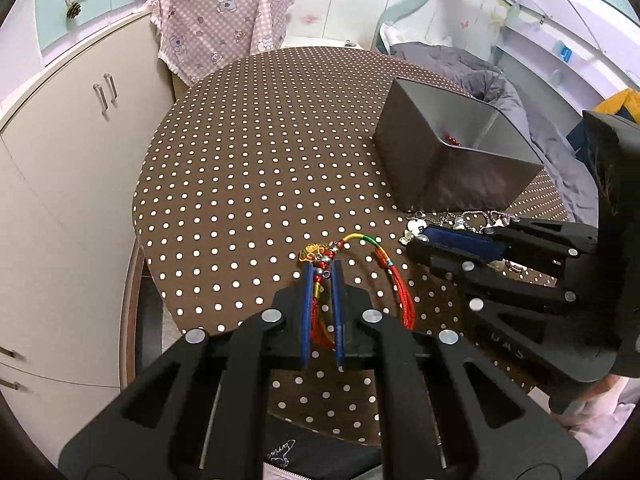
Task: Organize jewelry
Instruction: 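Grasp the red string bracelet with the left tool and lift it, then carry the red string bracelet into the box and open the left tool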
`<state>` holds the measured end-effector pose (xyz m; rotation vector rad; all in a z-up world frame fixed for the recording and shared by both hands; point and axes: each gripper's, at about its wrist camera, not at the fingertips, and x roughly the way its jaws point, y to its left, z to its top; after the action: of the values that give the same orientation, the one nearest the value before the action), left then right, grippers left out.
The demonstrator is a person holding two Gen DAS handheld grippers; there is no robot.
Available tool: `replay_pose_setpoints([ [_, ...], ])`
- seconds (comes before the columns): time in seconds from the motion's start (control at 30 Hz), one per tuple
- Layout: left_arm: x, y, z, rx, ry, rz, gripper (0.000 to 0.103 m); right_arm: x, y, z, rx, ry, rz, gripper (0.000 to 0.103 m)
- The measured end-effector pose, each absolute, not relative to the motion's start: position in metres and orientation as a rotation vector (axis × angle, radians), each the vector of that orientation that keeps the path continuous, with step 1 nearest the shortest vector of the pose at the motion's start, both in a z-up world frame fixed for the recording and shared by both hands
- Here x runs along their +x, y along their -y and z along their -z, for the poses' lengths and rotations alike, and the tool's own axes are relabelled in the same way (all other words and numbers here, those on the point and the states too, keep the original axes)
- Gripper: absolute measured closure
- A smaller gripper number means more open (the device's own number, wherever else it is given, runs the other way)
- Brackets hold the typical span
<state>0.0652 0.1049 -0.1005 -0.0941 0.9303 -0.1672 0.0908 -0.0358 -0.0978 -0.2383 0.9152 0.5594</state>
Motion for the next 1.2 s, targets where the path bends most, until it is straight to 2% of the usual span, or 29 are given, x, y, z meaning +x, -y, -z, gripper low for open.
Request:
replay_pose_setpoints([
  [0.53, 0.068, -0.095, 0.083, -0.093, -0.883, 0.179, 0.094, 0.087, 0.06, 0.075, -0.173, -0.86, -0.531, 0.094],
  [1.2, 0.089, -0.051, 0.019, -0.055, -0.725, 0.251, 0.094, 0.089, 0.116, 0.017, -0.097, -0.68, -0.406, 0.093],
])
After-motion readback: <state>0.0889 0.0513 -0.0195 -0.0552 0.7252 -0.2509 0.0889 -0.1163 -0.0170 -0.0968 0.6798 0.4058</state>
